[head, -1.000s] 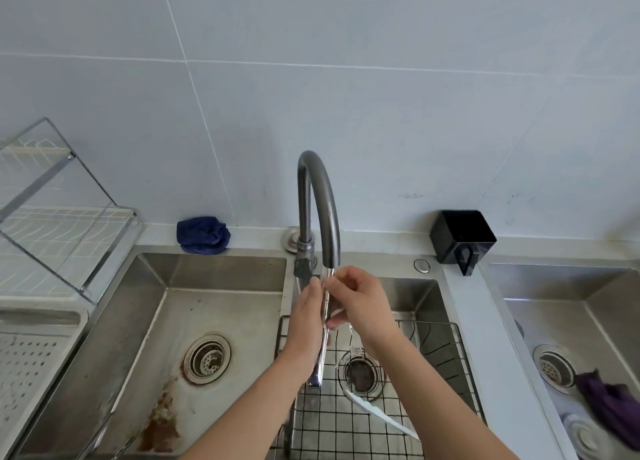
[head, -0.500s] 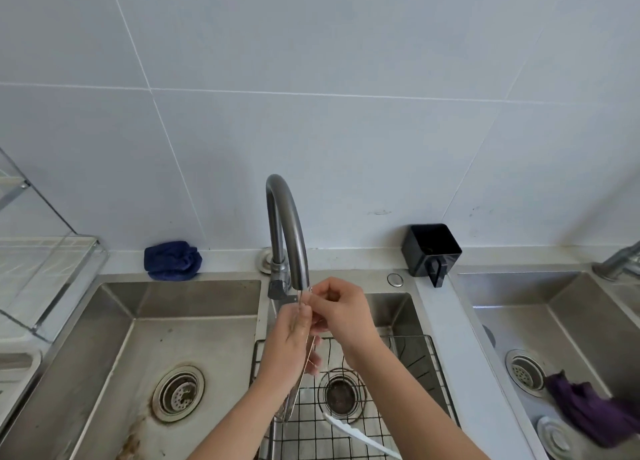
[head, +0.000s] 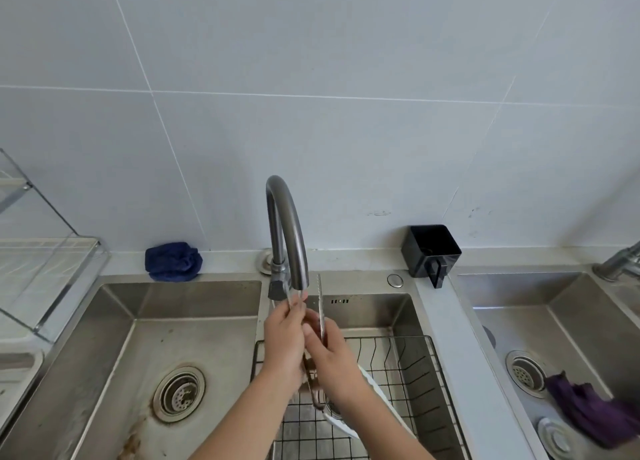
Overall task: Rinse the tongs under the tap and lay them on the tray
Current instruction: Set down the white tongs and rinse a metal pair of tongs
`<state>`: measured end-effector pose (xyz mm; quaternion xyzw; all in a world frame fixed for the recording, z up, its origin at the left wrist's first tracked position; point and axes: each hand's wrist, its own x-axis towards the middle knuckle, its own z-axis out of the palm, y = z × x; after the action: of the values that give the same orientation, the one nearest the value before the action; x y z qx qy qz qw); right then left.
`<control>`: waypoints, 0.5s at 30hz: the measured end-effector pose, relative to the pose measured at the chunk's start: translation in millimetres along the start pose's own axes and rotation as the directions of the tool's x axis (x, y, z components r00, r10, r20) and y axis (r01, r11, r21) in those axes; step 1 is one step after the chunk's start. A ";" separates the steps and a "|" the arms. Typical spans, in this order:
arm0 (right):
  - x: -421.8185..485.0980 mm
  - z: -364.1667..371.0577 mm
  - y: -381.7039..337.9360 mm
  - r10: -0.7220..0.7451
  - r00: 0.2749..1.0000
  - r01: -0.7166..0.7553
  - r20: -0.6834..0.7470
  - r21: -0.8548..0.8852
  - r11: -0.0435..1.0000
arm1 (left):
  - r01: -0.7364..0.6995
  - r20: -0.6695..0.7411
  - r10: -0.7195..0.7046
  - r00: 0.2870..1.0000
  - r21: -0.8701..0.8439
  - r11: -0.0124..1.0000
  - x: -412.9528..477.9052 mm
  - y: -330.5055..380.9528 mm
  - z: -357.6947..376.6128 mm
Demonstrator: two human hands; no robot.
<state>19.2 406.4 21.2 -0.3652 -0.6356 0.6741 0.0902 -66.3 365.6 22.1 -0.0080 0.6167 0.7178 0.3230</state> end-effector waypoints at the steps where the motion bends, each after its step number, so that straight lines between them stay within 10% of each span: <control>1: -2.3 0.9 2.4 0.008 0.999 -0.011 0.039 0.071 0.997 | -0.012 -0.006 0.012 1.000 0.033 0.999 0.7 0.1 3.1; 9: -7.4 -7.8 9.5 -0.244 0.965 0.209 -0.092 -0.287 0.935 | -0.091 -0.080 0.110 0.991 0.216 0.972 25.5 22.4 4.0; 15: 9.4 -11.7 -0.6 -0.234 0.968 0.206 -0.092 -0.242 0.948 | 0.035 0.153 -0.073 0.986 0.241 0.970 1.5 -2.4 0.6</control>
<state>19.4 421.4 19.1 -0.3395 -0.7399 0.5584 0.1597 -66.1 366.9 19.6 0.0718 0.6697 0.6280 0.3898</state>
